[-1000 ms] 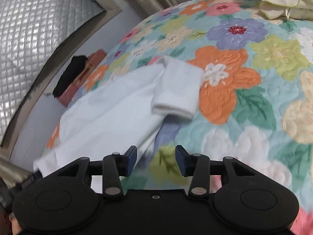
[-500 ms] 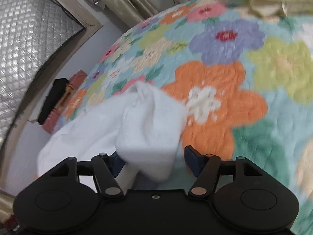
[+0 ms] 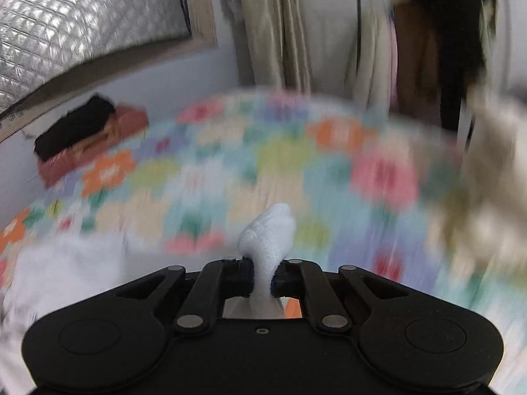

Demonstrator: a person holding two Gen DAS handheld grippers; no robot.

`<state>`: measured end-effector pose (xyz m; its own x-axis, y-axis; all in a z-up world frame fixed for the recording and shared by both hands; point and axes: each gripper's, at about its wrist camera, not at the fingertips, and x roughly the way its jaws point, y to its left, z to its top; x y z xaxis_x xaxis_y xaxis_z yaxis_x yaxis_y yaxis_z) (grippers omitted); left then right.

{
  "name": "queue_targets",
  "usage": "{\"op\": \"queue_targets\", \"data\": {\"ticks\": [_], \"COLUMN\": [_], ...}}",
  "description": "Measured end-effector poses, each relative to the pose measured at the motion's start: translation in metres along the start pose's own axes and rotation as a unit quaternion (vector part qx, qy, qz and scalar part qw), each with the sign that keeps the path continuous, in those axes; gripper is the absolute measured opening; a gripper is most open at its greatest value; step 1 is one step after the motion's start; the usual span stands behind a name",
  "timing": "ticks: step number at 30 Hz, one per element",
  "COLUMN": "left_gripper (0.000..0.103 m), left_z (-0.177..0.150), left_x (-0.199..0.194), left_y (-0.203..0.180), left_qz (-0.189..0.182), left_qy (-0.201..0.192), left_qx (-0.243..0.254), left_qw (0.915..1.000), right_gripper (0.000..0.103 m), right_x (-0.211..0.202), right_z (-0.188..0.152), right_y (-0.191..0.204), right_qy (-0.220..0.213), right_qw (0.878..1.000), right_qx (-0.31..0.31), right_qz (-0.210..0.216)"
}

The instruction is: Fold clothes

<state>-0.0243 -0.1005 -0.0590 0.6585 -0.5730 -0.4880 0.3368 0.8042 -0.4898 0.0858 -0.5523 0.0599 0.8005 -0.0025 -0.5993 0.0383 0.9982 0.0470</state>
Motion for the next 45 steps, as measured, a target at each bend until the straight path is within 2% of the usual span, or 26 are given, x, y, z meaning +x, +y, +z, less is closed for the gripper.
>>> {"op": "queue_targets", "data": {"ticks": [2, 4, 6, 12, 17, 18, 20, 22, 24, 27, 30, 31, 34, 37, 40, 41, 42, 43, 44, 45], "left_gripper": [0.007, 0.007, 0.007, 0.008, 0.008, 0.005, 0.003, 0.003, 0.003, 0.003, 0.003, 0.003, 0.003, 0.003, 0.003, 0.004, 0.006, 0.006, 0.006, 0.008], "left_z": [0.000, 0.000, -0.005, -0.027, -0.025, -0.023, -0.016, -0.003, 0.018, 0.047, 0.057, 0.054, 0.032, -0.007, -0.062, -0.081, -0.096, -0.107, -0.115, -0.117], "left_x": [-0.002, -0.005, 0.000, 0.028, 0.054, 0.056, 0.048, 0.024, -0.007, -0.053, -0.083, -0.087, -0.082, -0.053, -0.009, 0.003, 0.014, 0.022, 0.028, 0.029], "left_y": [-0.003, -0.006, -0.015, -0.044, -0.038, -0.037, -0.039, -0.047, -0.057, -0.073, -0.089, -0.093, -0.114, -0.146, -0.178, -0.186, -0.193, -0.196, -0.197, -0.194], "left_qz": [-0.026, -0.052, -0.053, -0.008, -0.008, -0.008, -0.010, -0.023, -0.049, -0.081, -0.111, -0.132, -0.206, -0.251, -0.231, -0.207, -0.183, -0.158, -0.139, -0.133], "left_qy": [0.003, 0.005, 0.013, 0.038, 0.040, 0.036, 0.019, -0.018, -0.061, -0.130, -0.156, -0.146, -0.073, 0.035, 0.160, 0.196, 0.230, 0.255, 0.275, 0.281], "left_qx": [-0.005, -0.010, 0.013, 0.117, 0.116, 0.113, 0.109, 0.110, 0.090, 0.060, 0.042, 0.029, -0.014, -0.036, -0.002, 0.023, 0.053, 0.079, 0.099, 0.105], "left_qw": [0.9996, 0.9986, 0.9984, 0.9924, 0.9924, 0.9929, 0.9939, 0.9935, 0.9929, 0.9864, 0.9806, 0.9800, 0.9756, 0.9666, 0.9597, 0.9582, 0.9545, 0.9505, 0.9462, 0.9446], "right_gripper": [0.008, 0.008, 0.008, 0.008, 0.008, 0.008, 0.008, 0.008, 0.008, 0.008, 0.008, 0.008, 0.008, 0.008, 0.009, 0.010, 0.015, 0.023, 0.025, 0.028], "right_x": [-0.011, -0.016, -0.008, 0.017, 0.013, 0.010, 0.002, -0.010, -0.025, -0.055, -0.096, -0.109, -0.138, -0.151, -0.133, -0.122, -0.111, -0.102, -0.099, -0.100], "right_z": [0.033, 0.051, 0.052, -0.002, -0.022, -0.021, -0.018, -0.015, -0.003, 0.025, 0.050, 0.054, 0.051, 0.027, -0.029, -0.054, -0.079, -0.103, -0.128, -0.147], "right_y": [0.004, 0.010, 0.003, -0.014, -0.023, -0.024, -0.025, -0.025, -0.025, -0.022, -0.015, -0.016, -0.034, -0.069, -0.110, -0.122, -0.134, -0.139, -0.137, -0.131], "right_qy": [-0.035, -0.070, -0.066, -0.022, 0.001, 0.003, 0.004, -0.001, -0.009, -0.016, -0.027, -0.029, -0.023, -0.001, 0.064, 0.098, 0.132, 0.163, 0.182, 0.185], "right_qw": [0.999, 0.996, 0.996, 0.998, 0.999, 0.999, 0.999, 0.999, 0.999, 1.000, 0.999, 0.998, 0.995, 0.988, 0.970, 0.964, 0.957, 0.948, 0.943, 0.944], "right_qx": [-0.020, -0.043, -0.026, 0.001, 0.008, 0.004, -0.006, -0.018, -0.016, -0.009, -0.036, -0.047, -0.063, -0.050, -0.041, -0.033, -0.024, -0.023, -0.028, -0.037], "right_qz": [-0.012, -0.037, -0.044, -0.056, -0.051, -0.049, -0.046, -0.042, -0.034, -0.011, -0.018, -0.029, -0.079, -0.149, -0.229, -0.245, -0.259, -0.273, -0.279, -0.270]}}
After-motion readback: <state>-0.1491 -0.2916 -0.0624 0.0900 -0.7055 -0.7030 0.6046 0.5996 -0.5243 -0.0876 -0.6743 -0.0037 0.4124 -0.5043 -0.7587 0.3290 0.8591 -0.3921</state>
